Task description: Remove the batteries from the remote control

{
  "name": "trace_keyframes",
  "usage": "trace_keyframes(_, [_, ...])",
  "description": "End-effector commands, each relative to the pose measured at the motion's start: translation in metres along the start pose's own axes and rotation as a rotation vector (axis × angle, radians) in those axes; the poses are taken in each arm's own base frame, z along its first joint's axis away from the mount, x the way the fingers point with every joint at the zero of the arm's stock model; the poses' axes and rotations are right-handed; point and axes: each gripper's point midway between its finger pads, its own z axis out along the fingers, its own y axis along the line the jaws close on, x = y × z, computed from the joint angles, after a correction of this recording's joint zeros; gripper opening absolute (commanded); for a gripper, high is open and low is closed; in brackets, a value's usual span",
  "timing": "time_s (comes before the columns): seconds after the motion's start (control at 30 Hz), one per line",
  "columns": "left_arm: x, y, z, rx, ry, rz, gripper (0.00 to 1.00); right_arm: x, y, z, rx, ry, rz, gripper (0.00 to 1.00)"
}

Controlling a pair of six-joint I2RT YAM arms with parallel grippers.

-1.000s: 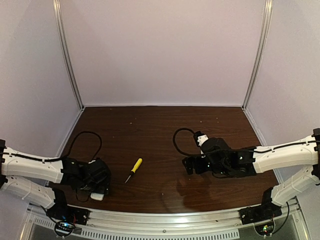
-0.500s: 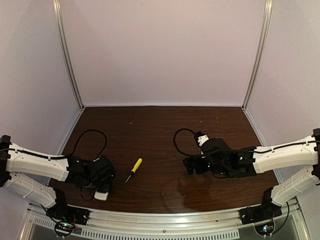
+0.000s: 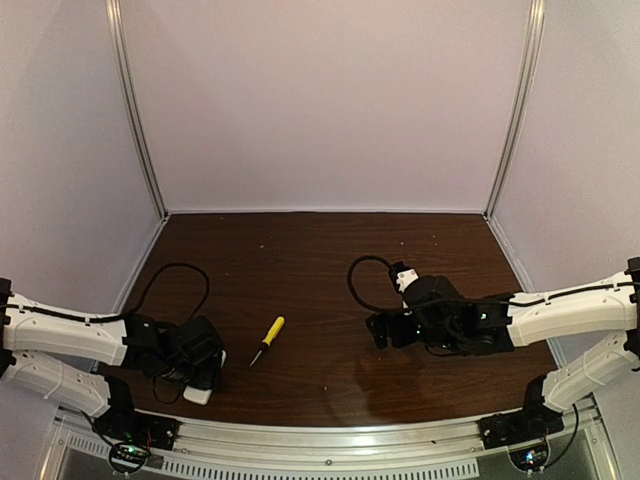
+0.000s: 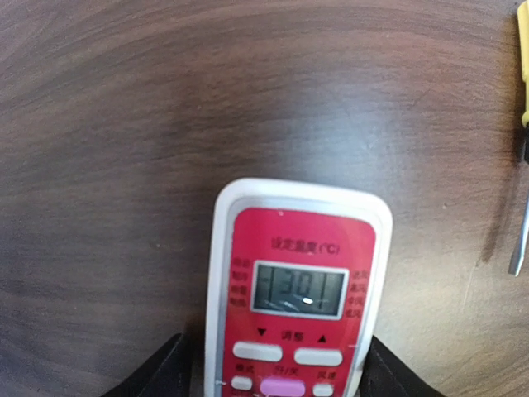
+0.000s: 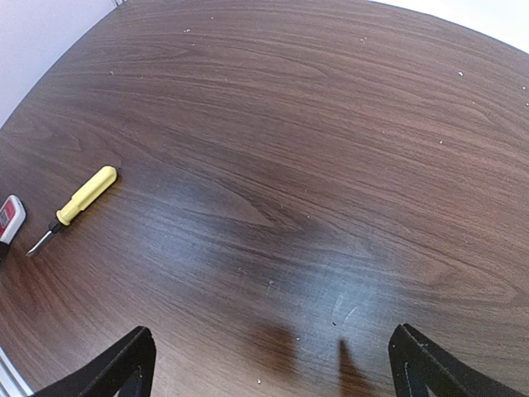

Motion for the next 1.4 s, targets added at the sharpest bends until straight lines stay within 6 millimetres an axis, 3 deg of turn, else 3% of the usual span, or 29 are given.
trace_keyframes(0.0, [0.009,0.008,-0.001,-0.003,0.029,-0.001,0.71,0.005,-0.004,-0.001,0.018,0.001,-0.016,1.0])
trace_keyframes(0.17, [0.01,0.007,0.001,0.002,0.028,0.004,0.65,0.005,-0.005,-0.001,0.02,-0.001,-0.015,1.0])
trace_keyframes(0.4, [0.006,0.007,0.002,-0.006,0.014,0.007,0.5,0.007,-0.003,0.003,0.019,0.005,-0.02,1.0])
trace_keyframes(0.67, [-0.012,-0.003,-0.008,0.024,-0.04,0.031,0.34,0.008,0.001,0.007,0.007,0.01,-0.027,1.0])
trace_keyframes(0.8, [-0.026,-0.015,-0.021,0.081,-0.085,0.044,0.27,0.003,0.005,0.005,-0.013,-0.01,-0.012,1.0])
trace_keyframes(1.07, [-0.064,-0.045,-0.058,0.221,-0.215,0.083,0.0,-0.014,0.008,-0.012,-0.082,-0.101,0.06,1.0])
trace_keyframes(1.23, [-0.082,-0.061,-0.07,0.267,-0.276,0.112,0.0,-0.018,0.004,-0.024,-0.107,-0.148,0.078,1.0])
trace_keyframes(1.37, [-0.098,-0.075,-0.078,0.286,-0.314,0.145,0.0,-0.021,0.011,-0.034,-0.179,-0.173,0.077,1.0])
